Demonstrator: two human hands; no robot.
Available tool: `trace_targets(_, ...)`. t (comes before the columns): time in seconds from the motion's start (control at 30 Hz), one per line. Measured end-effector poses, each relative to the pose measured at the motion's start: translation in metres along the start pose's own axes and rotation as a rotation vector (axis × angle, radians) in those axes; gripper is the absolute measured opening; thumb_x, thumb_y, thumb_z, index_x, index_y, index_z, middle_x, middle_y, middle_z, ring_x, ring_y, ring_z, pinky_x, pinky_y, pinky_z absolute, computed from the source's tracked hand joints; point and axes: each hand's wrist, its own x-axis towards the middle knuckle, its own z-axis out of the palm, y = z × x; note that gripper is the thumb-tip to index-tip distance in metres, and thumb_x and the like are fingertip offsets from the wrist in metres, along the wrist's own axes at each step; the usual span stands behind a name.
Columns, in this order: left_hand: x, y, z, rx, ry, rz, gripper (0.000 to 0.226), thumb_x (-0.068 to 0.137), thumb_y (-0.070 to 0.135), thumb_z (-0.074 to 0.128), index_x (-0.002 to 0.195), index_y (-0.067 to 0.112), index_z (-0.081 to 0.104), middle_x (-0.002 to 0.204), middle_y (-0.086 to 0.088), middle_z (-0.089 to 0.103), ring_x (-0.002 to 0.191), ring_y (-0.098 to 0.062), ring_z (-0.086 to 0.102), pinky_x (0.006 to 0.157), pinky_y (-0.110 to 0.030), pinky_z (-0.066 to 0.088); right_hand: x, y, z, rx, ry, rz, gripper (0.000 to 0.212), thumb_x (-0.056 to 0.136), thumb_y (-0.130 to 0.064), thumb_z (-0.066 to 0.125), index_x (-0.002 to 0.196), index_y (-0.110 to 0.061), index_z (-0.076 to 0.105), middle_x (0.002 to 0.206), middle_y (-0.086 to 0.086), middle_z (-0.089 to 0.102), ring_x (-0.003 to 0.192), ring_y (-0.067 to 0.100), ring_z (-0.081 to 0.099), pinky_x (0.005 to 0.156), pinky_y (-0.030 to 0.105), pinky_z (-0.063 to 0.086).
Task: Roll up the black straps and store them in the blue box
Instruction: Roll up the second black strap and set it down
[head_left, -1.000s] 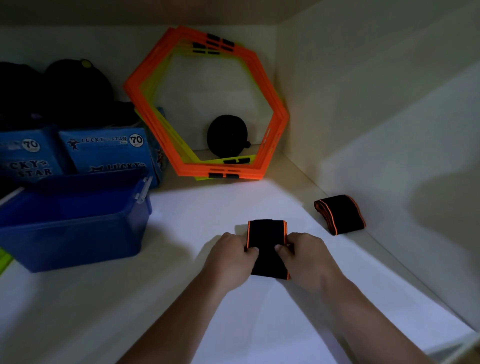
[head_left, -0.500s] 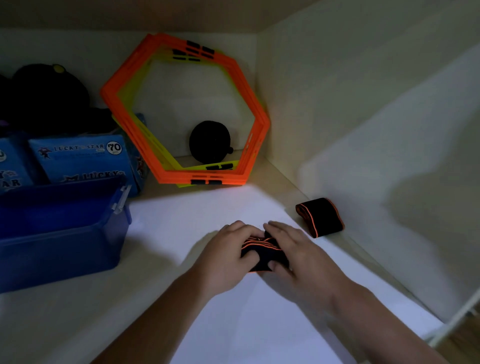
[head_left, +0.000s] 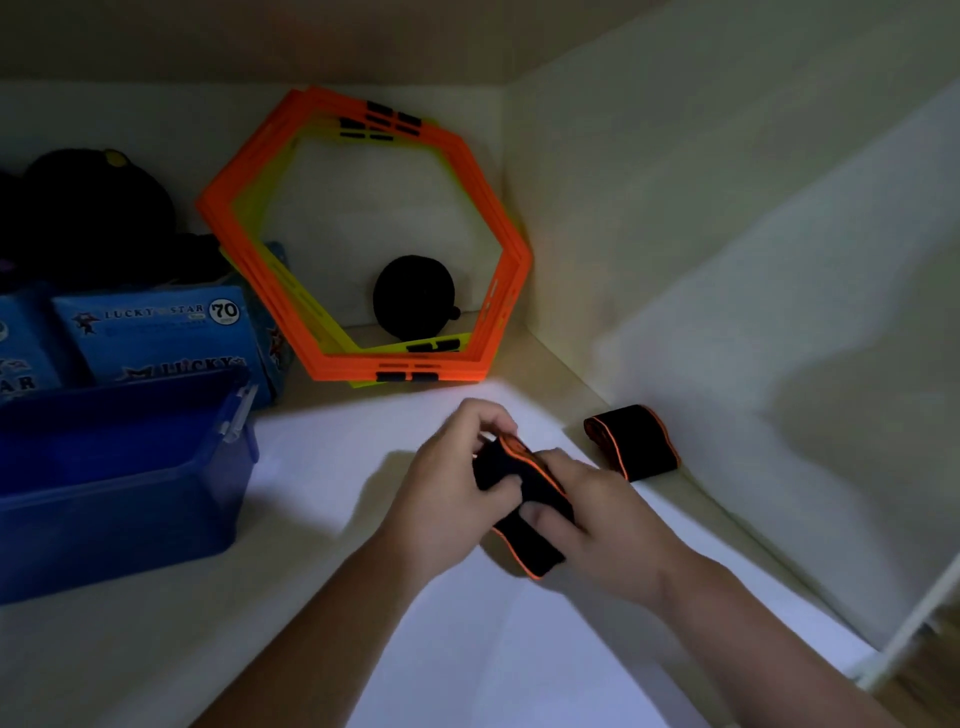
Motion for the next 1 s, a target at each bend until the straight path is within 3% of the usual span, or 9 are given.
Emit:
trace_targets(0.13, 0.0, 0.002, 0.014, -0.226, 0.222, -0.108, 0.054, 0.076, 0.029, 0.074, 0.126, 0.037, 0.053, 0.114, 0.011, 0.064, 0.098, -0.005, 0.067, 0.085, -0.022, 0.052, -0.007, -0.004, -0.002, 0.516, 0.192, 0.165, 0.013, 0.094, -0.031, 0.06, 0.098, -0.02, 0.066, 0.082, -0.002, 0.071, 0.074, 0.012, 0.065, 0.069, 0.039, 0.052)
trace_targets(0.3, -0.018, 0.005, 0.052, -0.639, 0.035, -0.375, 0.036, 0.08, 0.03, 0.072, 0.113, 0.017, 0.07, 0.106, -0.008, 0.078, 0.105, -0.031, 0.072, 0.093, -0.061, 0.054, -0.019, -0.004, -0.006, 0.807, 0.317, 0.317, 0.021, 0.097, -0.027, 0.059, 0.108, -0.014, 0.072, 0.101, 0.014, 0.076, 0.093, 0.028, 0.072, 0.08, 0.042, 0.056)
trace_targets(0.43, -0.022, 0.011, 0.072, -0.759, -0.008, -0.48, 0.02, 0.092, 0.018, 0.068, 0.11, 0.011, 0.074, 0.104, -0.019, 0.077, 0.099, -0.044, 0.072, 0.081, -0.062, 0.058, -0.033, 0.001, -0.012, 0.865, 0.373, 0.46, 0.019, 0.1, -0.022, 0.057, 0.103, -0.014, 0.074, 0.098, 0.013, 0.079, 0.097, 0.033, 0.074, 0.085, 0.045, 0.056)
trace_targets(0.53, -0.023, 0.015, 0.082, -0.766, -0.073, -0.499, 0.024, 0.087, 0.017, 0.072, 0.11, 0.011, 0.073, 0.103, -0.02, 0.077, 0.091, -0.037, 0.075, 0.068, -0.046, 0.06, -0.041, 0.008, -0.009, 0.866, 0.445, 0.537, 0.021, 0.1, -0.028, 0.057, 0.101, -0.017, 0.074, 0.095, 0.014, 0.079, 0.096, 0.037, 0.074, 0.088, 0.053, 0.056)
trace_targets(0.67, -0.015, 0.017, 0.086, -0.568, -0.172, -0.409, 0.03, 0.075, 0.015, 0.06, 0.101, 0.014, 0.075, 0.091, -0.008, 0.078, 0.085, -0.028, 0.074, 0.073, -0.042, 0.059, -0.051, 0.02, -0.009, 0.64, 0.5, 0.537, 0.016, 0.096, -0.022, 0.062, 0.11, -0.026, 0.066, 0.098, 0.0, 0.076, 0.097, 0.024, 0.071, 0.082, 0.041, 0.055)
trace_targets(0.77, -0.001, 0.022, 0.075, -0.317, -0.331, -0.299, 0.024, 0.083, 0.006, 0.053, 0.093, 0.015, 0.074, 0.074, -0.003, 0.068, 0.071, -0.02, 0.07, 0.059, -0.032, 0.056, -0.06, 0.028, -0.033, 0.25, 0.423, 0.379, 0.077, 0.078, -0.018, 0.067, 0.146, -0.037, 0.036, 0.141, -0.012, 0.051, 0.127, 0.005, 0.05, 0.103, 0.029, 0.043)
trace_targets(0.83, 0.01, 0.025, 0.068, -0.056, -0.409, -0.116, 0.025, 0.078, 0.015, 0.055, 0.096, 0.02, 0.072, 0.074, 0.004, 0.069, 0.07, -0.013, 0.068, 0.063, -0.037, 0.058, -0.062, 0.032, -0.051, -0.115, 0.264, 0.181, 0.092, 0.068, -0.025, 0.065, 0.152, -0.039, 0.029, 0.152, -0.013, 0.04, 0.138, 0.006, 0.037, 0.11, 0.025, 0.033)
trace_targets(0.93, 0.026, 0.033, 0.07, 0.146, -0.352, 0.048, 0.042, 0.07, 0.026, 0.061, 0.111, 0.032, 0.066, 0.089, 0.013, 0.072, 0.091, -0.007, 0.064, 0.085, -0.032, 0.053, -0.061, 0.03, -0.065, -0.273, 0.046, 0.15, 0.086, 0.072, -0.028, 0.063, 0.151, -0.039, 0.032, 0.123, -0.015, 0.06, 0.108, 0.007, 0.059, 0.08, 0.001, 0.036)
trace_targets(1.0, 0.03, 0.035, 0.076, 0.12, -0.23, 0.095, 0.048, 0.074, 0.022, 0.069, 0.118, 0.039, 0.063, 0.099, 0.019, 0.067, 0.103, 0.003, 0.055, 0.09, -0.011, 0.043, -0.065, 0.033, -0.066, -0.192, 0.115, 0.202, 0.068, 0.08, -0.024, 0.065, 0.144, -0.038, 0.044, 0.106, -0.017, 0.068, 0.088, 0.003, 0.063, 0.065, 0.0, 0.036)
